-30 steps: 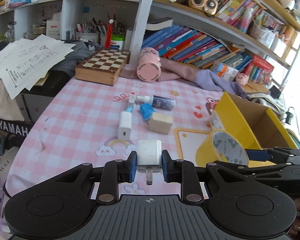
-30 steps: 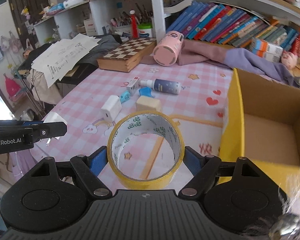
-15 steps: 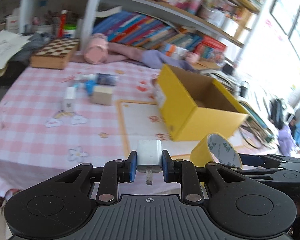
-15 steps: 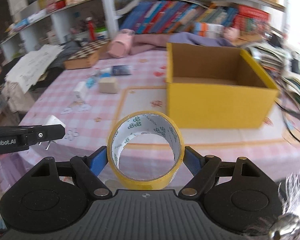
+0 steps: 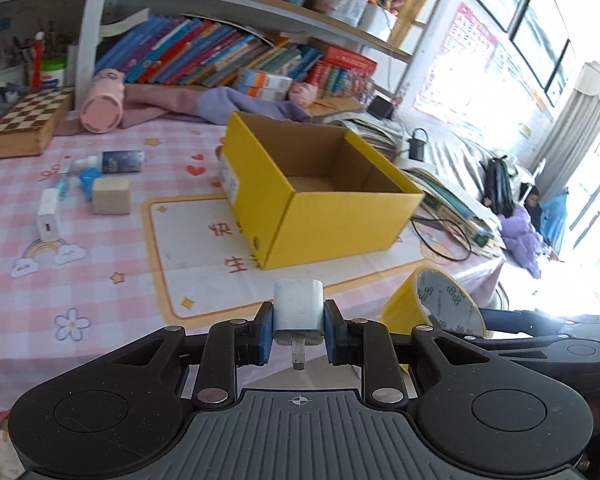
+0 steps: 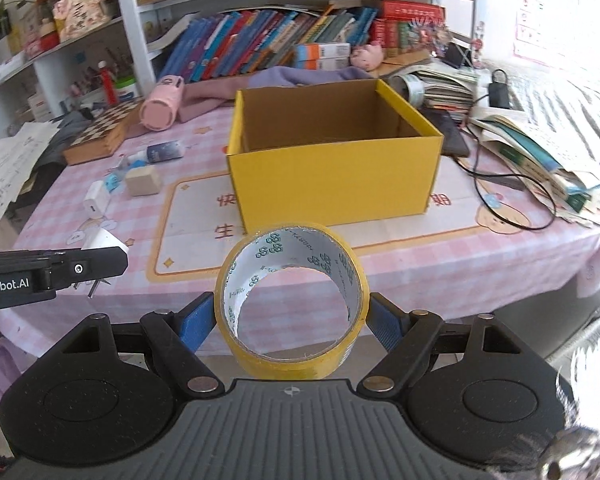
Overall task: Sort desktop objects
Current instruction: 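Carry the plug and tape roll with both grippers over the yellow box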
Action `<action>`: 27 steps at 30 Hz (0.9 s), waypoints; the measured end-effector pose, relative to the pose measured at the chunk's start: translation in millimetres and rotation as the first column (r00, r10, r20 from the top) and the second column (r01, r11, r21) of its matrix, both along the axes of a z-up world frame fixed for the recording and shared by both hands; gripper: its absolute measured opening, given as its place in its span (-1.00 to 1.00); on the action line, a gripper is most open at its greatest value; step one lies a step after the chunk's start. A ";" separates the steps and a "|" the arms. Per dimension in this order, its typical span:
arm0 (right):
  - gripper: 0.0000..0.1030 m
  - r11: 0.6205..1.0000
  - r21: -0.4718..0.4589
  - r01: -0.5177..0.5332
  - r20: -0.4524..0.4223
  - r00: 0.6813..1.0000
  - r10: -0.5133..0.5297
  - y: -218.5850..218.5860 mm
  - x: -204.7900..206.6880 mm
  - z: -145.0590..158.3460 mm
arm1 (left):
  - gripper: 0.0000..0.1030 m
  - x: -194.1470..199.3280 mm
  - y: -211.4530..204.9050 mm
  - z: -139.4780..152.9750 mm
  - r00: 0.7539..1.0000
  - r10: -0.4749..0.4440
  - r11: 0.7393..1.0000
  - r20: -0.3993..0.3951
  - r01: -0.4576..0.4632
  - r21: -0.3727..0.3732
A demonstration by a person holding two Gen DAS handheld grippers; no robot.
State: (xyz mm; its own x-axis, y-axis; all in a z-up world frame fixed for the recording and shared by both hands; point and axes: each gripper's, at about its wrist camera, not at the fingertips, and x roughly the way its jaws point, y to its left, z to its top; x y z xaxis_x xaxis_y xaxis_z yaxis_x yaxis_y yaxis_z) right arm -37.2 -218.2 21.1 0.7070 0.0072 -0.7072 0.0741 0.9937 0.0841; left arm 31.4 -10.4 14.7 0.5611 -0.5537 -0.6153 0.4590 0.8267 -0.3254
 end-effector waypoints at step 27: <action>0.53 0.997 -0.004 0.081 -0.006 0.997 -0.081 -20.2 -8.4 1.4 | -0.54 4.4 -33.3 -1.3 0.993 -0.118 0.993 -0.008 0.118 -0.009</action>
State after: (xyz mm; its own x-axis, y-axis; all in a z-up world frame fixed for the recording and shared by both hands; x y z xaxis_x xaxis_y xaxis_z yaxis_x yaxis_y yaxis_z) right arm -45.6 -238.4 22.6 0.7005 -0.0521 -0.7117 0.1547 0.9847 0.0802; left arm 35.8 -43.7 13.5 0.4864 -0.6209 -0.6147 0.5503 0.7642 -0.3365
